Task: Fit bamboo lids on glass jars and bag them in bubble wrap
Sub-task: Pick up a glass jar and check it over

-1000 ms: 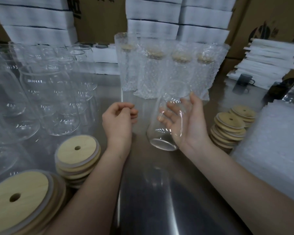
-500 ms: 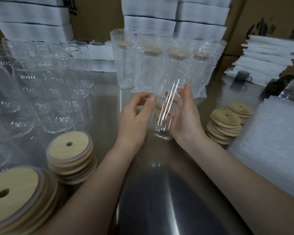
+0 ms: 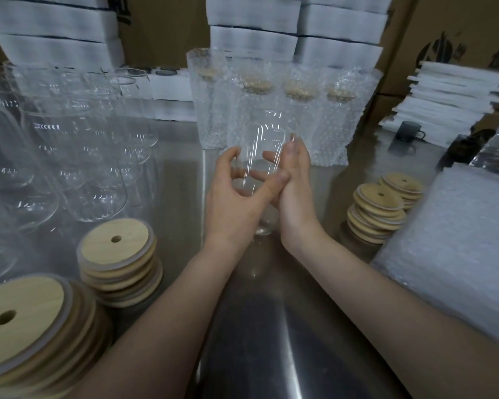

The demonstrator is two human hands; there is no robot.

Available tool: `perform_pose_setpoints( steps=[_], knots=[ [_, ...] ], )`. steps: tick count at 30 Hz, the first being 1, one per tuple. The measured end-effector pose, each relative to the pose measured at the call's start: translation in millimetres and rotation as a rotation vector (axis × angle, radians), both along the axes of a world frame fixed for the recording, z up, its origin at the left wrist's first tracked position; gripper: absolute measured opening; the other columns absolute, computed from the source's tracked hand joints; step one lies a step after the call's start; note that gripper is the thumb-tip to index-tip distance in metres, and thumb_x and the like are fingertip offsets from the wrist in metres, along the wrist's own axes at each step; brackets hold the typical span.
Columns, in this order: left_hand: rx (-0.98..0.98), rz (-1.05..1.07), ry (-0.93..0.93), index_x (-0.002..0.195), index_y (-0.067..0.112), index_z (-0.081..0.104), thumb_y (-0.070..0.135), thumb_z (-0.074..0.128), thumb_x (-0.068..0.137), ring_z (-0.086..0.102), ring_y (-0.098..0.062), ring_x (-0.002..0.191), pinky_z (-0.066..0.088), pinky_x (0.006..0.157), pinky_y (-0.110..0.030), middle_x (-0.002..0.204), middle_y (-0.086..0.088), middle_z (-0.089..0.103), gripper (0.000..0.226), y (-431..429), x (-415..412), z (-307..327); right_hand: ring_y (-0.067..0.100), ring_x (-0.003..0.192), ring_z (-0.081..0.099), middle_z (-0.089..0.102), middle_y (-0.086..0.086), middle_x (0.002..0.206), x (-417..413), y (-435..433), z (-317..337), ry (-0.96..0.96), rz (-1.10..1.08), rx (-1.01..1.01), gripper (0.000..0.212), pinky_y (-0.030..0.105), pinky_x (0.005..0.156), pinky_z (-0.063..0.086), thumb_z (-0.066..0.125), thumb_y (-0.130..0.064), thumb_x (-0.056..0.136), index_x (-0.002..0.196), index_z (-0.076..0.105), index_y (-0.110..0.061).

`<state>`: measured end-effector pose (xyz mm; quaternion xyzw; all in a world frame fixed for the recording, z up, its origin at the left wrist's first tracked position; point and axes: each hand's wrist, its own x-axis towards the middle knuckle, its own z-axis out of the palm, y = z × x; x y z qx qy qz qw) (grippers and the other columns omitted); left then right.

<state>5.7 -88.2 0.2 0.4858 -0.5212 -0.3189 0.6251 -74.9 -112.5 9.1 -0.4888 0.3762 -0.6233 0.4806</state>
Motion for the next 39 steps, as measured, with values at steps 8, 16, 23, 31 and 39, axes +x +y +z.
perform_pose_setpoints(
  steps=[8,16,23,31,39],
  knots=[
    [0.077,-0.144,0.329,0.127,0.005,0.058,0.039,0.071,0.076,0.072,-0.034,0.082,0.058,0.078,-0.042,0.097,-0.010,0.071,0.063,-0.7,3.3,6.0,0.011,0.110,0.066,0.069,-0.011,0.113,-8.1,-9.0,-2.9,0.005,0.082,0.076,0.032,0.031,0.089,0.055,0.026,-0.051,0.103,0.117,0.052,-0.039],
    [0.097,-0.278,0.473,0.120,0.011,0.061,0.048,0.056,0.080,0.066,-0.029,0.085,0.056,0.072,-0.037,0.108,-0.015,0.068,0.055,-1.2,8.5,6.1,0.013,0.085,0.071,0.075,-0.005,0.096,-14.1,-11.7,-0.9,-0.123,0.247,0.178,0.045,0.030,0.072,0.059,0.025,-0.060,0.100,0.117,0.055,-0.032],
    [-0.003,-0.229,0.242,0.142,0.031,0.045,0.040,0.045,0.098,0.054,-0.006,0.127,0.042,0.109,-0.030,0.145,0.003,0.051,0.045,-4.4,5.4,5.4,0.018,0.106,0.070,0.068,-0.004,0.121,-19.6,-9.3,2.0,-0.190,0.224,0.166,0.042,0.050,0.089,0.056,0.036,-0.060,0.097,0.132,0.047,-0.038],
    [-0.052,-0.175,0.266,0.143,0.031,0.041,0.036,0.045,0.103,0.065,0.002,0.105,0.055,0.079,-0.019,0.138,0.004,0.053,0.041,-2.4,-2.0,11.1,0.016,0.095,0.072,0.062,-0.005,0.122,-6.7,-2.8,-4.0,0.095,0.016,-0.010,0.066,0.043,0.079,0.061,0.046,-0.060,0.090,0.145,0.035,-0.025],
    [-0.079,-0.008,0.156,0.140,0.025,0.039,0.053,0.068,0.074,0.072,-0.006,0.085,0.060,0.065,-0.028,0.107,0.013,0.068,0.078,1.6,-4.6,8.9,-0.005,0.080,0.068,0.067,-0.032,0.089,-4.9,1.9,-3.1,0.190,0.002,-0.068,0.023,0.015,0.062,0.053,0.036,-0.052,0.100,0.120,0.041,-0.043]
  ],
)
